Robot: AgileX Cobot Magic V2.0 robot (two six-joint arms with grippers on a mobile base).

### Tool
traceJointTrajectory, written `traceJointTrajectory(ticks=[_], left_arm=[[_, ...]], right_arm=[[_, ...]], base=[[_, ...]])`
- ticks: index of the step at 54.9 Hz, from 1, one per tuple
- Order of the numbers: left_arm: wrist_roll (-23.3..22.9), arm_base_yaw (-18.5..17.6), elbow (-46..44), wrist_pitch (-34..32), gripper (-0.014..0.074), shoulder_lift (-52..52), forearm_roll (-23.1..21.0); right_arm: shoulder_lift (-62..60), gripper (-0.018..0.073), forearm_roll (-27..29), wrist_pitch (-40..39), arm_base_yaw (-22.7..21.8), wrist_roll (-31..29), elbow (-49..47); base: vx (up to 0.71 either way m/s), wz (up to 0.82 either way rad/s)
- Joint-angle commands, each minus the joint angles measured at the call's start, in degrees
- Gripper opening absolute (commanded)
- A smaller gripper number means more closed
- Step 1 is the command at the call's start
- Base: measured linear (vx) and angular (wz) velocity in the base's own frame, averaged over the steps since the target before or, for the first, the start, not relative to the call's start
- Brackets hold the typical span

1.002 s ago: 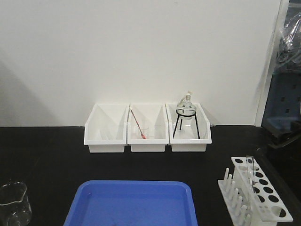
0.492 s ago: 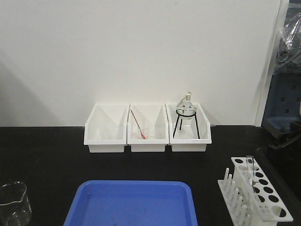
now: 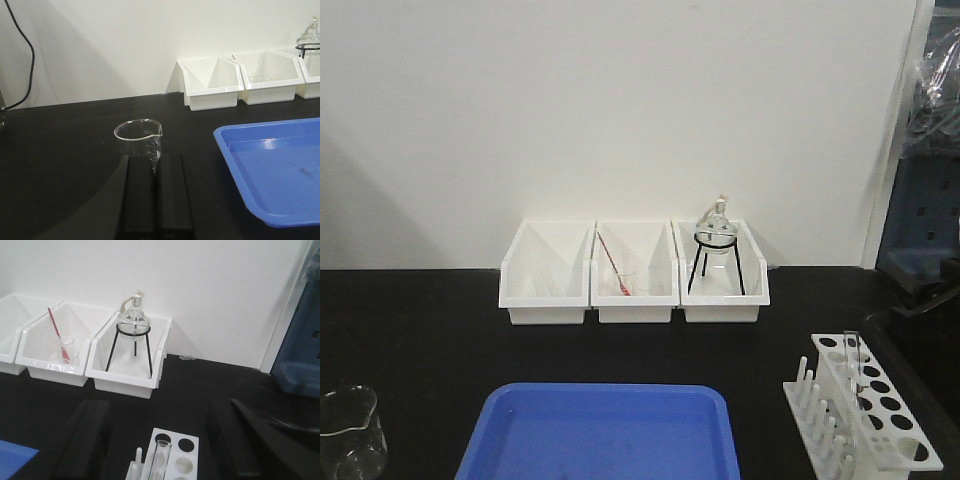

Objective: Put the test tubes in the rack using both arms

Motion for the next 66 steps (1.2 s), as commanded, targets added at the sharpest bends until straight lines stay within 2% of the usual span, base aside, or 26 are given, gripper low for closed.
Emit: traceJointTrajectory(ticks=[1, 6, 14, 18, 22, 26, 29, 35, 43, 51, 55, 60, 63, 66], left_arm=[[-0.50, -0.02, 1.45, -4.28, -0.0008, -0.28, -0.40], [-0.50, -0.02, 1.45, -4.28, -0.0008, -0.28, -0.40], [-0.50, -0.02, 1.45, -4.28, -0.0008, -0.28, -0.40], [-0.50, -0.02, 1.45, -4.28, -0.0008, -0.28, -0.40], [-0.50, -0.02, 1.45, -4.28, -0.0008, -0.28, -0.40], [-0.50, -0.02, 1.45, -4.28, -0.0008, -0.28, -0.40], [-0.50, -0.02, 1.45, -4.28, -0.0008, -0.28, -0.40], [-0.50, -0.02, 1.45, -4.28, -0.0008, -0.28, -0.40], [-0.50, -0.02, 1.45, -4.28, -0.0008, -0.28, -0.40], [-0.50, -0.02, 1.45, -4.28, -0.0008, -0.28, -0.40], [-0.50, -0.02, 1.45, -4.28, -0.0008, -0.28, -0.40], [-0.50, -0.02, 1.45, -4.28, -0.0008, -0.28, -0.40], [-0.50, -0.02, 1.45, -4.28, -0.0008, -0.23, -0.40], [-0.50, -0.02, 1.45, -4.23, -0.0008, -0.34, -0.40]], right_arm=[[-5.26, 0.0440, 4.40, -1.16, -0.07, -2.06, -0.31], [-10.51, 0.0372, 12.18, -1.43, -0.07, -7.92, 3.44], [-21.84, 0.0183, 22.80, -1.63, -0.07, -21.91, 12.02], [-28.06, 0.0082, 27.30, -1.63, -0.07, -25.94, 16.56], [-33.70, -0.0018, 34.54, -1.63, -0.07, -29.32, 20.99], [-38.84, -0.0016, 40.20, -1.17, -0.07, -33.37, 25.43], [-42.09, -0.0015, 42.29, -0.49, -0.07, -35.37, 28.47], [-47.65, -0.0013, 47.36, 0.66, -0.07, -35.69, 33.93], [-53.81, -0.0011, 48.05, 1.12, -0.07, -35.69, 39.75], [-62.29, -0.0011, 50.39, 5.72, 1.59, -37.45, 46.57], [-67.24, -0.0011, 53.81, 9.42, 4.44, -41.58, 49.84], [-74.90, -0.0011, 61.97, 13.81, 9.51, -48.95, 54.09], [-76.16, -0.0011, 67.00, 18.57, 10.70, -52.78, 53.69], [-75.11, -0.0011, 71.65, 19.24, 11.40, -58.67, 53.79]], base=[[0.00, 0.00], [0.00, 0.00], [0.00, 0.00], [0.00, 0.00], [0.00, 0.00], [0.00, 0.00], [0.00, 0.00], [0.00, 0.00], [0.00, 0.00], [0.00, 0.00], [0.00, 0.00], [0.00, 0.00], [0.00, 0.00], [0.00, 0.00]])
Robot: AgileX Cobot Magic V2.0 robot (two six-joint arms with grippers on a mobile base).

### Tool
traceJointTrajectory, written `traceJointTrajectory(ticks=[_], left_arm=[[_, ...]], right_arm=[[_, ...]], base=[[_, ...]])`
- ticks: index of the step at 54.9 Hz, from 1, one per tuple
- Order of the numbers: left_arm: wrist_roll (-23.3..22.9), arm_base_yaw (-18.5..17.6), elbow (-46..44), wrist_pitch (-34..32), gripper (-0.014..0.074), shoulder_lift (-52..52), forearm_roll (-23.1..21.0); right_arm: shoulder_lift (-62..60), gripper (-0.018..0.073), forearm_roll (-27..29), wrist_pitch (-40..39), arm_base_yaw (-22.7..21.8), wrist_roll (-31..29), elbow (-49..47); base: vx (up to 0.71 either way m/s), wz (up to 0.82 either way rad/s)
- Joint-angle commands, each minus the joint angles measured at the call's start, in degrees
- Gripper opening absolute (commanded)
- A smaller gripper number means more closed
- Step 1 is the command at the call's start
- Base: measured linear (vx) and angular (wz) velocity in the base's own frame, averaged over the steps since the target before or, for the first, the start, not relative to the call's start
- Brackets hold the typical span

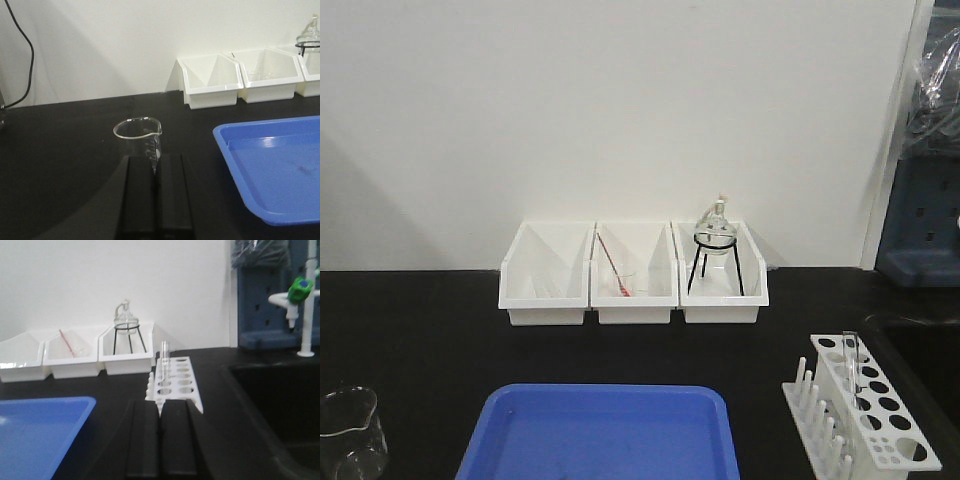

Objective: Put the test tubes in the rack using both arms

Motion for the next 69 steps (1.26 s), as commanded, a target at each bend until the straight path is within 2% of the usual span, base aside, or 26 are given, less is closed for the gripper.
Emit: traceJointTrajectory(ticks=[1, 4, 8, 22, 69], left_arm=[[-0.50, -0.02, 1.45, -4.54, -0.0008, -0.24, -0.40], [-0.50, -0.02, 1.45, -4.54, -0.0008, -0.24, -0.40], [-0.50, -0.02, 1.45, -4.54, -0.0008, -0.24, -0.40], [-0.50, -0.02, 1.45, -4.54, -0.0008, -0.24, -0.40], [-0.50, -0.02, 1.45, -4.54, -0.0008, -0.24, -0.40]], right_arm=[[-0.52, -0.0011, 8.72, -0.51, 1.07, -10.24, 0.49], [-1.08, -0.0011, 10.31, -0.83, 0.55, -14.02, 0.49], [-1.34, -0.0011, 9.57, -2.67, -0.22, -15.81, 0.49], [-1.27, -0.0011, 7.08, -3.00, -2.36, -12.08, 0.49], [-1.27, -0.0011, 7.08, -3.00, -2.36, -12.08, 0.49]], base=[[0.00, 0.00], [0.00, 0.00], [0.00, 0.00], [0.00, 0.00], [0.00, 0.00]])
